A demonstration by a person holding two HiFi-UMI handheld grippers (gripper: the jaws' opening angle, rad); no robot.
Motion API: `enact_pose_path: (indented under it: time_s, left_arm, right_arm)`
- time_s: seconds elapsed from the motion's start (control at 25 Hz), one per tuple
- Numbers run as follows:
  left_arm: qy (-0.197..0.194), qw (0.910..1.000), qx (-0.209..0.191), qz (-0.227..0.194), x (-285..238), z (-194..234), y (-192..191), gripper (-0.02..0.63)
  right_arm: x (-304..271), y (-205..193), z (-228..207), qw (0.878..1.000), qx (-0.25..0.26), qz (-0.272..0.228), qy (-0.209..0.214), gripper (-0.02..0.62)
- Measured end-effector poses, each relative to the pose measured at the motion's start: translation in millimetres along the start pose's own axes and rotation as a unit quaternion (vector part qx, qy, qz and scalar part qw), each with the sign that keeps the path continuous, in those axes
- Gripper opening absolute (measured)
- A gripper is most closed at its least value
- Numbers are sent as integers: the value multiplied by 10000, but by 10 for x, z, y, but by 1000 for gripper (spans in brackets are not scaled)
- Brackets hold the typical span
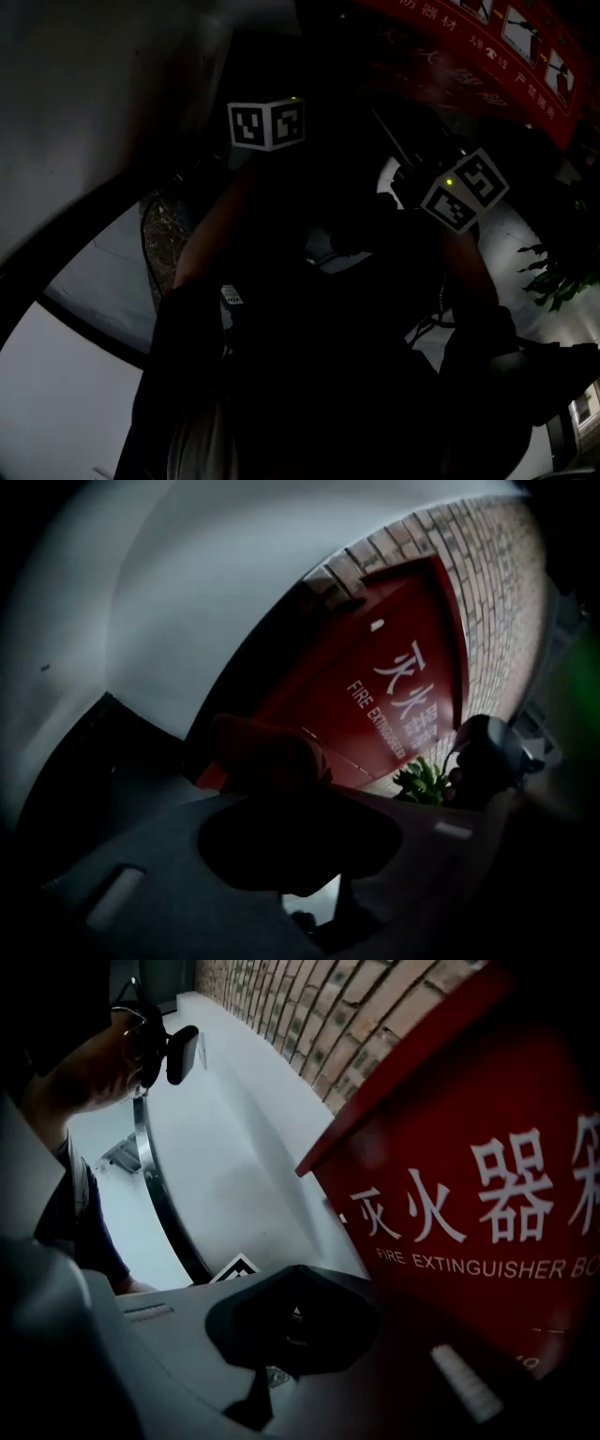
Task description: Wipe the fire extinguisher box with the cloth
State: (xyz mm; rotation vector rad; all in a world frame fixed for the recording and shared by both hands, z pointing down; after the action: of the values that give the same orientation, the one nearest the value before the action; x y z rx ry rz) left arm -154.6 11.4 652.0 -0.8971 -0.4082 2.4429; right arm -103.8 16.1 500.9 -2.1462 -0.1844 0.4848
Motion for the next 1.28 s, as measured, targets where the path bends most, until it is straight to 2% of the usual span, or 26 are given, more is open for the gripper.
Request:
enact_pose_path:
  time_s: [0.12, 0.2, 0.4, 0.52, 0.68, 0.76, 0.92, 1.04, 1.2, 1.28]
  left_arm:
    - [273, 9976, -570, 279, -67, 98, -134, 103]
    - [297, 9960, -789, 283, -48, 89, -154, 103]
    - [173, 9964, -790, 266, -108, 47, -126, 106]
    - [125, 9976, -586, 344, -179, 48, -174, 112]
    - [129, 9977, -538, 397, -280, 37, -193, 118]
    - [196, 9983, -357, 427, -320, 126, -222, 120]
    - [488, 9980, 147, 365, -471, 479, -223, 120]
    - [771, 9947, 452, 502, -619, 824, -303, 120]
    - [1441, 9845, 97, 992, -729, 1306, -514, 120]
    - [1638, 9787, -161, 1230, -749, 1409, -568, 118]
  right_arm:
    - [3, -261, -143, 9999, 84, 139, 51, 0]
    - [-14, -433, -181, 9994, 163, 285, 83, 0]
    - [-147, -626, -153, 9991, 196, 324, 208, 0]
    - [-163, -709, -129, 9991, 218, 261, 240, 0]
    - [-189, -798, -194, 9992, 202, 249, 234, 0]
    - [-206, -803, -205, 9990, 222, 252, 280, 0]
    - [-227, -841, -244, 9993, 65, 261, 274, 0]
    - [-264, -879, -219, 9986, -199, 345, 347, 0]
    - [-323, -916, -106, 9977, -123, 409, 519, 0]
    - [-333, -922, -84, 9976, -100, 416, 543, 0]
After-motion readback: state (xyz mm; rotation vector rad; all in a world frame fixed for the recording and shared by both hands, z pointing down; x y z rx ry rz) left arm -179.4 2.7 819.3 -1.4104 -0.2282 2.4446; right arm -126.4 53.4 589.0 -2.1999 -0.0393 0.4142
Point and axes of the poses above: the fingertips, and each gripper's own axes: x backward along the fingers, z to its left, y out of its top, the point moved 1 cm from there along x, backward along the fingers, and after that the axes turned 4 degrees about -y, right-handed, at the moved point
